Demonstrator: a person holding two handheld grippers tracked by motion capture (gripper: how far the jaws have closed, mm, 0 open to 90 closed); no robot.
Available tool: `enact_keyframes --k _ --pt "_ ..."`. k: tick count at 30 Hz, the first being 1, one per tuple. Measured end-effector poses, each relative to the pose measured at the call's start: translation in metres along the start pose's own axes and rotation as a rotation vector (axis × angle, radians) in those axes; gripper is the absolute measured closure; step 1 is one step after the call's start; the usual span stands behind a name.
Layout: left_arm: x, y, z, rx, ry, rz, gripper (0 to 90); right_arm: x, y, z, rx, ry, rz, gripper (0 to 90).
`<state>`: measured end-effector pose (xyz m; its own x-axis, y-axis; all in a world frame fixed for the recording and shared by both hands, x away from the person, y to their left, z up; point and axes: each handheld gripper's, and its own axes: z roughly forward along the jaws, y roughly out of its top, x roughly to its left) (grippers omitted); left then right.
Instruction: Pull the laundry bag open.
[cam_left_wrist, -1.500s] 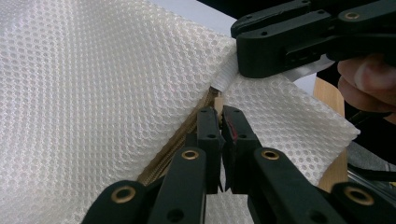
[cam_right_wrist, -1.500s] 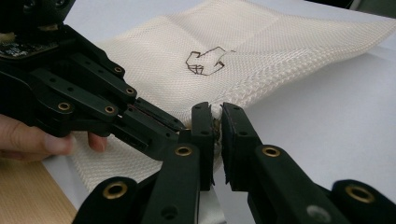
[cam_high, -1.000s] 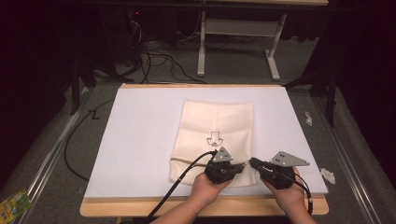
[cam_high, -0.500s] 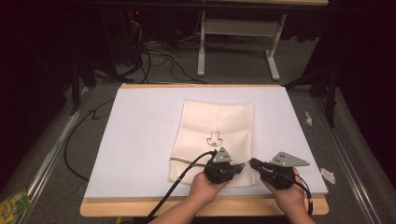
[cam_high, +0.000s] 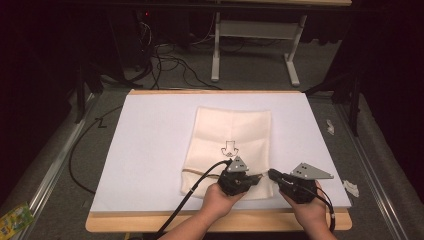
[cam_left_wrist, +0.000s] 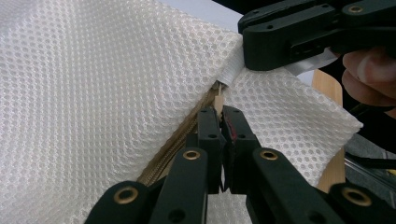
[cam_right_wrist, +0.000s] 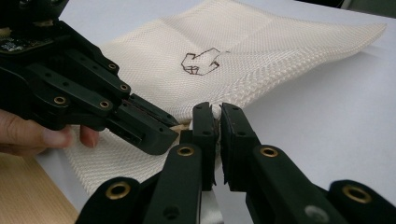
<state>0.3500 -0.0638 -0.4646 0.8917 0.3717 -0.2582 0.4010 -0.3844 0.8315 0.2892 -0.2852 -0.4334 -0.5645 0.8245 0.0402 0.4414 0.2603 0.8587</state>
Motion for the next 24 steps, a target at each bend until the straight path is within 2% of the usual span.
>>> enact_keyframes --k 4,6,7,8,9,10,11,15,18,22,24 --pt "0.002 0.001 0.0 0.006 -0.004 -0.003 88.3 0.0 0.0 -0.001 -0.001 0.001 0.0 87.0" --pt "0.003 0.001 0.0 0.015 0.002 -0.018 88.4 0.0 0.0 0.0 0.002 0.004 0.005 87.1" --pt "0.017 -0.007 -0.002 0.039 0.047 -0.078 88.4 -0.001 0.0 -0.005 -0.026 -0.039 0.012 87.5" --pt "0.027 -0.012 -0.005 0.036 0.034 -0.142 88.4 -0.008 0.002 -0.01 -0.046 -0.035 0.031 87.5" --pt "0.033 -0.013 -0.009 0.028 0.027 -0.176 88.4 -0.014 0.002 -0.015 -0.062 -0.043 0.05 87.5" --pt "0.034 -0.012 -0.013 0.031 0.044 -0.148 88.3 -0.02 0.0 -0.02 -0.08 -0.063 0.07 87.4" --pt "0.035 -0.011 -0.015 0.034 0.049 -0.139 88.3 -0.026 -0.002 -0.023 -0.085 -0.07 0.083 87.4" --pt "0.039 -0.011 -0.019 0.053 0.073 -0.122 88.1 -0.039 -0.008 -0.027 -0.078 -0.103 0.112 87.2" --pt "0.044 -0.013 -0.024 0.064 0.089 -0.125 88.0 -0.044 -0.011 -0.026 -0.066 -0.111 0.121 87.0" --pt "0.056 -0.016 -0.04 0.057 0.125 -0.146 88.0 -0.05 -0.012 -0.029 -0.069 -0.134 0.137 87.0" --pt "0.059 -0.016 -0.044 0.055 0.13 -0.152 88.0 -0.054 -0.013 -0.032 -0.073 -0.144 0.15 87.0"
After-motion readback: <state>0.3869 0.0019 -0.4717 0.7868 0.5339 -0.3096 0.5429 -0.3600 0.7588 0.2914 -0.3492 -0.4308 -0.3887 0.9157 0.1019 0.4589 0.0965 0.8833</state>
